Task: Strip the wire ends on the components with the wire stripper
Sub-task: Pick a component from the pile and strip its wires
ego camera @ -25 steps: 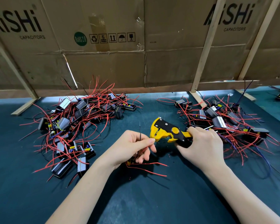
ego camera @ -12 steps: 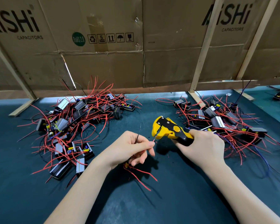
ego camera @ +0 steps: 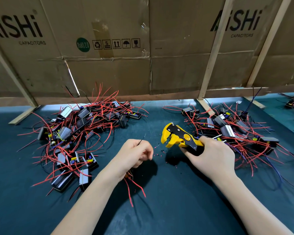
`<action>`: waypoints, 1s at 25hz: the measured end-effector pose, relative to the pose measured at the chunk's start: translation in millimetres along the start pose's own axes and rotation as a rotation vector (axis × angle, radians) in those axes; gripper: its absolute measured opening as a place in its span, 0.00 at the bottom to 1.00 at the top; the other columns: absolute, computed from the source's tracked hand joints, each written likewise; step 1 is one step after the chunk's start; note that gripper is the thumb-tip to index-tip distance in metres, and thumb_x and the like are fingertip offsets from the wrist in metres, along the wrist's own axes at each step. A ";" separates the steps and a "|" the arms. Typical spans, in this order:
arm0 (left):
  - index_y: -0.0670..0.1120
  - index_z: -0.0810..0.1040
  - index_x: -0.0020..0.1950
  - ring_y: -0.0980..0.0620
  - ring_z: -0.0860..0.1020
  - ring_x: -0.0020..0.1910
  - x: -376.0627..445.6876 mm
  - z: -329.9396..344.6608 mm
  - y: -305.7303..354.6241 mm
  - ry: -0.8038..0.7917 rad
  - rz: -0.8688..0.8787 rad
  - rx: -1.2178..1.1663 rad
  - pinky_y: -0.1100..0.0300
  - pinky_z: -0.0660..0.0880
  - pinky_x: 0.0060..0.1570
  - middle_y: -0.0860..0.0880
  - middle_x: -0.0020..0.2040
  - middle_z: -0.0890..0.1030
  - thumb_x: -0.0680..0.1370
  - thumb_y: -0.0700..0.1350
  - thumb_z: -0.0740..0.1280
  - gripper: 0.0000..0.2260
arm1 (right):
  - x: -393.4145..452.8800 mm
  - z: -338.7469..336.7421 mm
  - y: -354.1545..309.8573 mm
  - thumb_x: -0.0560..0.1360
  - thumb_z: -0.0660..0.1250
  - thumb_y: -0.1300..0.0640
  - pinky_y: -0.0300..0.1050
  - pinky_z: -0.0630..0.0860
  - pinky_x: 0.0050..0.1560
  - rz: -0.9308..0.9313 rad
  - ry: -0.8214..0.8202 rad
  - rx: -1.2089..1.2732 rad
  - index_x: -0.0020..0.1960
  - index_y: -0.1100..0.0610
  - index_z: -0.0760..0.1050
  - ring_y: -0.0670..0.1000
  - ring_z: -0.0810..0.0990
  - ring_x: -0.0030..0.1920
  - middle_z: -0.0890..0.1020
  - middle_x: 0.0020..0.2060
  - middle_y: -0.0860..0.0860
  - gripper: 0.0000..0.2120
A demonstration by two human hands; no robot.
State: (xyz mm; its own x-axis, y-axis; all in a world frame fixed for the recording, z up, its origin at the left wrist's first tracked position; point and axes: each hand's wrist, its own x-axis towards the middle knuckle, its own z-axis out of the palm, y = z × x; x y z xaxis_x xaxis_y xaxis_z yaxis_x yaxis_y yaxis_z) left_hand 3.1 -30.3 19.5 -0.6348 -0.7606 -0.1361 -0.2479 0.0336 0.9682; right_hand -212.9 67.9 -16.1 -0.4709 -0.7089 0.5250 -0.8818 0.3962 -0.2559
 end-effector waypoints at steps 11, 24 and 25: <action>0.47 0.82 0.35 0.53 0.52 0.22 -3.0 4.9 0.6 -0.002 0.106 0.014 0.64 0.51 0.23 0.51 0.23 0.56 0.72 0.49 0.65 0.10 | 0.0 -3.6 -2.2 0.64 0.63 0.27 0.43 0.72 0.34 0.052 -0.054 0.024 0.32 0.52 0.71 0.55 0.79 0.36 0.77 0.27 0.46 0.27; 0.46 0.79 0.38 0.56 0.61 0.24 1.5 1.9 -3.8 0.092 0.077 0.096 0.69 0.59 0.25 0.54 0.25 0.64 0.77 0.55 0.68 0.15 | 0.2 -4.3 -3.3 0.63 0.65 0.27 0.42 0.61 0.30 0.058 -0.045 0.040 0.31 0.52 0.70 0.54 0.72 0.31 0.74 0.25 0.45 0.27; 0.44 0.78 0.41 0.56 0.63 0.24 3.4 2.5 -2.5 0.075 0.038 0.005 0.68 0.60 0.24 0.53 0.25 0.66 0.78 0.52 0.68 0.12 | 0.3 -4.6 -2.8 0.64 0.65 0.27 0.42 0.61 0.30 0.064 -0.046 0.044 0.31 0.52 0.70 0.54 0.70 0.31 0.74 0.24 0.45 0.27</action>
State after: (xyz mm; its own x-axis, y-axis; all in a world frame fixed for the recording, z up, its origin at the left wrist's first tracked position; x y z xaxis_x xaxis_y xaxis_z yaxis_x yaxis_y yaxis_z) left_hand -0.3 -31.4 16.1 -0.5873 -0.8052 -0.0827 -0.2282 0.0667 0.9713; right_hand -210.4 69.3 -11.5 -0.5265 -0.7091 0.4690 -0.8495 0.4163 -0.3243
